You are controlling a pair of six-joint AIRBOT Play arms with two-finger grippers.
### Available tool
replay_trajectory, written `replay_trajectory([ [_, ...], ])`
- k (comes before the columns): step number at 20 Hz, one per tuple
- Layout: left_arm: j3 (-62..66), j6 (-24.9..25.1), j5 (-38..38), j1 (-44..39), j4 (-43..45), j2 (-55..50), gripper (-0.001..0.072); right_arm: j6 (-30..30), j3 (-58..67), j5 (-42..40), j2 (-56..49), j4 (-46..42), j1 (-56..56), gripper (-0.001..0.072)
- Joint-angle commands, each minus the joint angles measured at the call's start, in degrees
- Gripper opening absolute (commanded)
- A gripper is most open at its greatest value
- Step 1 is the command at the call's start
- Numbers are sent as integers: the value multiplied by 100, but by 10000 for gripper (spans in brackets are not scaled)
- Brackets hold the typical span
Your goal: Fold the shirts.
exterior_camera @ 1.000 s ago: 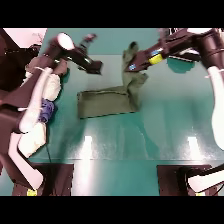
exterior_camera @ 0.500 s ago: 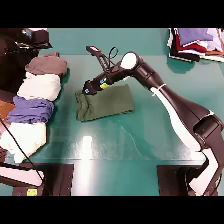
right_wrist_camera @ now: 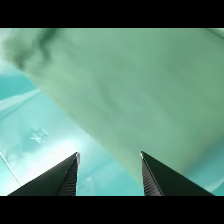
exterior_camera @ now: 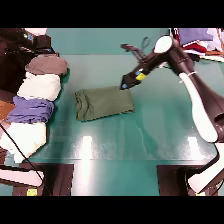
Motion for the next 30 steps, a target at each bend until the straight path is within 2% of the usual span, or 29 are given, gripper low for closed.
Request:
replay_trajectory([
  [1,-111,170,61,-251,-39,11,24,177,-949,-160,293,-24,-804,438],
  [2,-111,219,92,-308,-35,9,24,181,-1403,-522,393,122,-984,450],
  [3,-111,254,125,-367,-37,9,24,184,-1816,-914,435,407,-1141,621],
  [4,-111,254,164,-407,-44,9,24,177,-2114,-1198,413,748,-1250,719],
  [8,-111,256,205,-457,-39,9,24,-146,-2715,-1556,-98,1862,-1228,713],
  [11,-111,256,205,-457,-39,7,24,-310,-2741,-1683,-492,2297,-839,707],
  [14,-111,254,195,-457,-39,7,24,-391,-2741,-2131,-625,2586,-472,670],
  [15,-111,254,192,-457,-39,7,24,-422,-2736,-2253,-621,2623,-387,616],
  [17,-111,254,192,-457,-39,7,24,-590,-2736,-2365,-619,2625,-275,399],
  [18,-111,254,190,-457,-42,7,24,-719,-2736,-2356,-619,2629,-245,238],
  [19,-111,251,179,-457,-42,7,24,-785,-2736,-2339,-616,2627,-243,10],
  [22,-111,251,146,-457,-94,7,24,-778,-2741,-2262,-378,2575,-358,15],
  [26,-111,251,105,-459,-199,13,24,-761,-3272,-2369,833,2531,-1139,15],
  [30,-111,251,98,-459,-302,11,23,-234,-4249,-2398,2398,1362,-2675,16],
])
